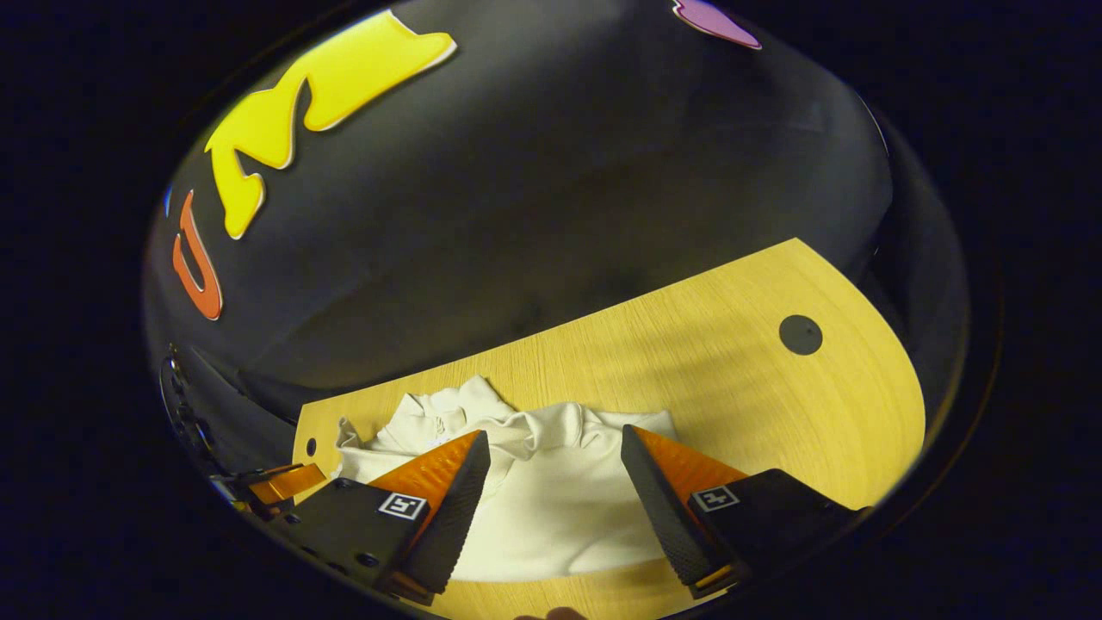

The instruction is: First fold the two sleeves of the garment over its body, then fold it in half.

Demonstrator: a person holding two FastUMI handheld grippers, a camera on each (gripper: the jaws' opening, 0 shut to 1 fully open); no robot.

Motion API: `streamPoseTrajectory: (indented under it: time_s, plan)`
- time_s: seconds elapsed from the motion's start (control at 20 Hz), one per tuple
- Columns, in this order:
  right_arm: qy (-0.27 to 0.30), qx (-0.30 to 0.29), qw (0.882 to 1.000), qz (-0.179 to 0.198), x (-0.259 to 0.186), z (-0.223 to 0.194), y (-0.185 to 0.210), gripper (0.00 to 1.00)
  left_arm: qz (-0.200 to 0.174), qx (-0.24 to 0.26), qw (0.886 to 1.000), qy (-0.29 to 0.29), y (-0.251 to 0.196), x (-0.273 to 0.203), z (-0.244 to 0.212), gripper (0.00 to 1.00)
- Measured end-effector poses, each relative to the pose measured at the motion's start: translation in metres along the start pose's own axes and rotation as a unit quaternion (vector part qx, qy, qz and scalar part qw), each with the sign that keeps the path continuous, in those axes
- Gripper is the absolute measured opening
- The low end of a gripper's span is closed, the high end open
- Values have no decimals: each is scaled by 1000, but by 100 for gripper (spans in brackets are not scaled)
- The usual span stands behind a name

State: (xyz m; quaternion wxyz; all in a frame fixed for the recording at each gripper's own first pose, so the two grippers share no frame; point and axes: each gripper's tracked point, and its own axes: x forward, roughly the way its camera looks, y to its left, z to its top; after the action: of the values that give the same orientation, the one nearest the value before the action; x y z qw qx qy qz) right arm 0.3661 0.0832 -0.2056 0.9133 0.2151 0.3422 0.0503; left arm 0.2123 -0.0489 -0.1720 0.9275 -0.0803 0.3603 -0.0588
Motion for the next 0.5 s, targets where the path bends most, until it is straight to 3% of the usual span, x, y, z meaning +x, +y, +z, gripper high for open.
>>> streamPoseTrajectory:
  time_s: [0.05,0.1,0.35,0.4,0.5]
  plan:
    - [-7,-5,1000,3,-12,1,3,98,2,6,1000,-14,-3,-14,5,99]
    - [-13,-12,1000,5,-24,3,4,94,5,10,999,-30,-6,-28,10,99]
    - [-48,-69,996,13,-99,5,5,98,17,20,994,-105,-28,-119,26,99]
    - [-56,-82,995,12,-117,5,5,93,25,20,992,-123,-31,-139,29,99]
    - [-74,-110,991,16,-159,2,8,98,33,13,986,-163,-37,-179,34,99]
